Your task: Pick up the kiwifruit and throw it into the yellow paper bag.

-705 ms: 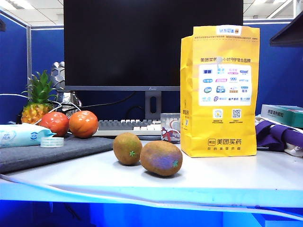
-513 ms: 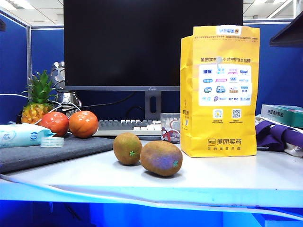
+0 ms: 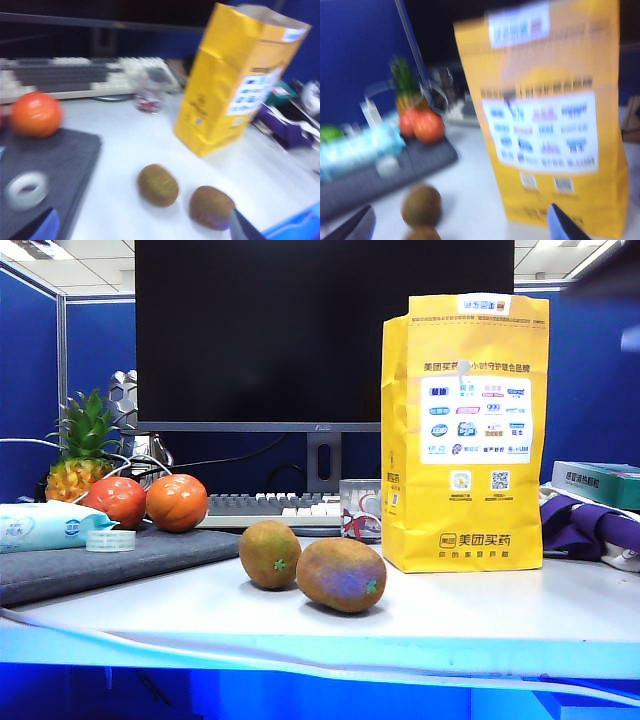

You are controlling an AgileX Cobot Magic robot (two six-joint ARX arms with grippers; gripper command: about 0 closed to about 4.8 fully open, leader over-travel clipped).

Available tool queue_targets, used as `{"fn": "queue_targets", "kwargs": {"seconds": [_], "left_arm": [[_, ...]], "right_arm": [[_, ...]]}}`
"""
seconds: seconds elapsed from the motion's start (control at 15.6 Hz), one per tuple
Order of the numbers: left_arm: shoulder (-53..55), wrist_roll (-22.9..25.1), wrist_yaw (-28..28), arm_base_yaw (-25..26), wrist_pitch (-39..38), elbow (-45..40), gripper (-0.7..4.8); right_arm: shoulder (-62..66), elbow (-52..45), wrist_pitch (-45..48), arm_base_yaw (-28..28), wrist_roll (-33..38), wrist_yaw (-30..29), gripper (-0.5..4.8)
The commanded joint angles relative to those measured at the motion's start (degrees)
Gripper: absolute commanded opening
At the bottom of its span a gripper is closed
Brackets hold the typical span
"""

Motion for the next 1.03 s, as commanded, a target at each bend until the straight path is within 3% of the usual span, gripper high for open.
{"fn": "queue_targets", "kwargs": {"seconds": [0.06, 0.26, 0.45, 0.64, 1.03], "left_arm": [[14.05, 9.90, 2.05, 0.00, -0.83, 9.49, 4.79], [25.38, 14.21, 1.81, 0.00, -7.32, 18.05, 4.79], [31.56, 15.89, 1.84, 0.00, -13.86, 24.15, 4.79], [32.11, 18.82, 2.34, 0.00, -16.66, 25.79, 4.79], [32.13, 18.60, 7.48, 0.00, -25.49, 25.77, 4.79]], "right_arm": [[0.09, 5.38, -7.23, 3.72, -1.57, 0.46, 4.79], [2.97, 11.76, -15.76, 8.55, -6.34, 3.69, 4.79], [14.19, 19.69, -22.71, 11.23, -6.58, 2.43, 4.79], [30.80, 28.39, -27.93, 11.43, -7.26, -4.52, 4.79], [51.12, 34.82, -28.04, 11.54, -12.61, -9.99, 4.79]]}}
